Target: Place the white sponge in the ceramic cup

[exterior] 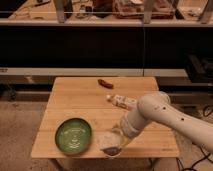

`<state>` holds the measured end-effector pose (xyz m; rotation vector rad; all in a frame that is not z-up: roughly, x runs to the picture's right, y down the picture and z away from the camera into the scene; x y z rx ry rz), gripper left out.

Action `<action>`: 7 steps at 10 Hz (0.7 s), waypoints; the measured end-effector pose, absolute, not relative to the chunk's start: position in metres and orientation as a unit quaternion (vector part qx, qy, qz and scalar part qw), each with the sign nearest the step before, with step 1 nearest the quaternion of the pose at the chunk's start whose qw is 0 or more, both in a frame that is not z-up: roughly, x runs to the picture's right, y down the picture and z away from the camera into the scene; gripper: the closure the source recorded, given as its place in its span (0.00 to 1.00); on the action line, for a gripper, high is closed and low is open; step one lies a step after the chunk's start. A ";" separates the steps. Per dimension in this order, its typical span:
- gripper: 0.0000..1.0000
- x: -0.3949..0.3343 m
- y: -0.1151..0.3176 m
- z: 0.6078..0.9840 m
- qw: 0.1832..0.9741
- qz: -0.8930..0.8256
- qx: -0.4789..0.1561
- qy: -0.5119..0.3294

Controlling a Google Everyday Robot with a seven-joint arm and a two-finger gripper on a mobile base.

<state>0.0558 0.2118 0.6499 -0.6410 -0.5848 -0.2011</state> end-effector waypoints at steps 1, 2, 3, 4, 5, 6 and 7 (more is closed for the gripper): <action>0.39 0.057 0.212 0.651 0.903 -0.097 -0.310 -0.281; 0.39 0.058 0.213 0.652 0.904 -0.097 -0.310 -0.277; 0.39 0.059 0.214 0.653 0.904 -0.096 -0.312 -0.276; 0.39 0.060 0.214 0.653 0.904 -0.096 -0.313 -0.275; 0.39 0.061 0.215 0.654 0.904 -0.094 -0.315 -0.274; 0.39 0.063 0.213 0.654 0.903 -0.092 -0.316 -0.276; 0.39 0.065 0.211 0.654 0.902 -0.090 -0.317 -0.278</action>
